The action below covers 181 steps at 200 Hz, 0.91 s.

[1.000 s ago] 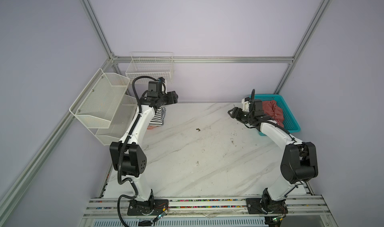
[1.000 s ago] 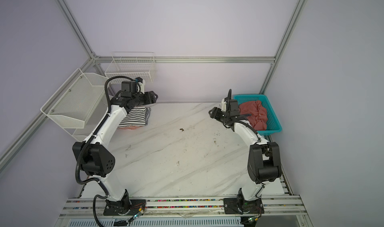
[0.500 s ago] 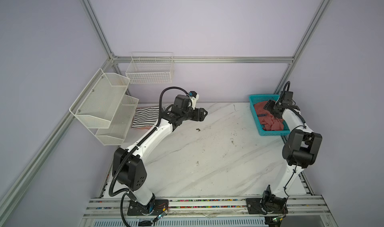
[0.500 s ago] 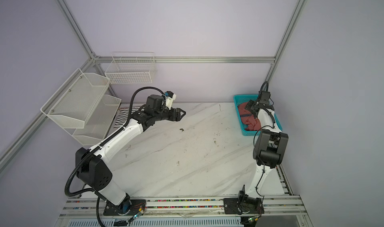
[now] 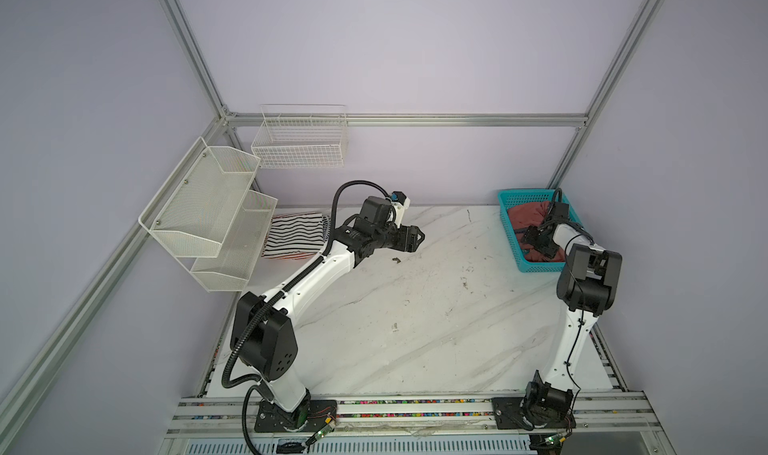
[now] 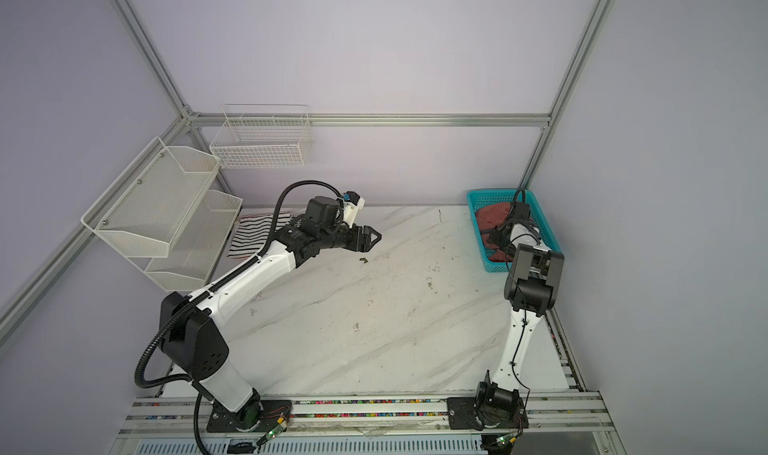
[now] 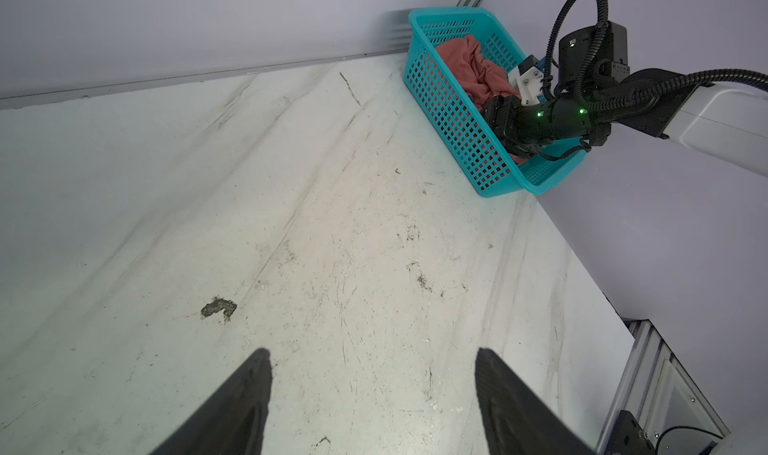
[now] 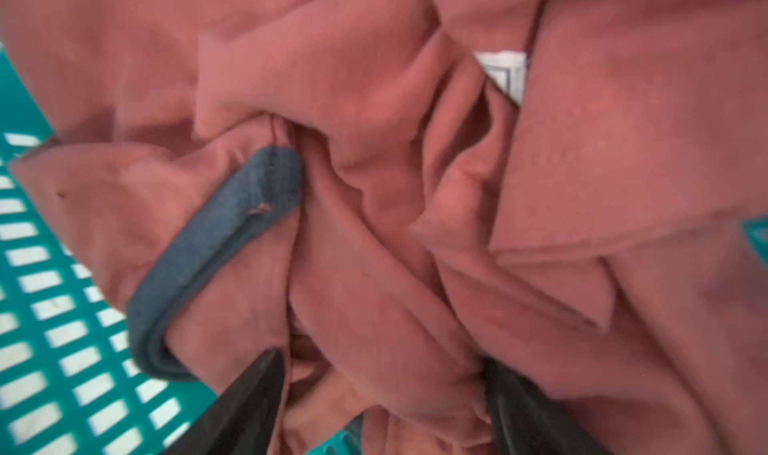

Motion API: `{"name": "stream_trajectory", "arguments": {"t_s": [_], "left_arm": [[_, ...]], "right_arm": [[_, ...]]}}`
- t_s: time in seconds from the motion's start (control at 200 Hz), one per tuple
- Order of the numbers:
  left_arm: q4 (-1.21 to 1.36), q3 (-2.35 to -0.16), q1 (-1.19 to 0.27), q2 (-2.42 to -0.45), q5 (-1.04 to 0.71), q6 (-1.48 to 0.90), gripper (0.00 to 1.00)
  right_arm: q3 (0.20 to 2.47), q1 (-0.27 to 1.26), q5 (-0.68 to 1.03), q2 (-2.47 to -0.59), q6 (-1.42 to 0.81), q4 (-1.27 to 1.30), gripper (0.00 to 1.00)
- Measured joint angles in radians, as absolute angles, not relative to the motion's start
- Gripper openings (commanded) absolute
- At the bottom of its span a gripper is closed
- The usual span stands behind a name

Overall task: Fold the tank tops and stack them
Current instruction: 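Reach the right gripper into the teal basket and grasp a red tank top, then lift the red tank top out of the basket with the right gripper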

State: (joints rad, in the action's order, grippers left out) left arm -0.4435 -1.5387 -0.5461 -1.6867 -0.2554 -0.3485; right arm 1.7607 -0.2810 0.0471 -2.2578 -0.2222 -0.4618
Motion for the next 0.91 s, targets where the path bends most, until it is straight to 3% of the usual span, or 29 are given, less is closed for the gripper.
{"name": "stream_trajectory", "arguments": {"t_s": [0.165, 0.45, 0.905], "left_arm": [[-0.448, -1.539, -0.55, -1.687, -0.253, -0.348, 0.76], [-0.458, -1.539, -0.552, -1.689, -0.246, -0.348, 0.77], [-0.459, -1.537, -0.553, -1.689, -0.234, -0.348, 0.77]], "right_arm": [[1.765, -0.287, 0.033, -2.266, -0.209, -0.46, 0.0], [1.676, -0.287, 0.033, -2.176, -0.204, -0.435, 0.0], [1.546, -0.287, 0.107, -1.555, -0.248, -0.313, 0.0]]}}
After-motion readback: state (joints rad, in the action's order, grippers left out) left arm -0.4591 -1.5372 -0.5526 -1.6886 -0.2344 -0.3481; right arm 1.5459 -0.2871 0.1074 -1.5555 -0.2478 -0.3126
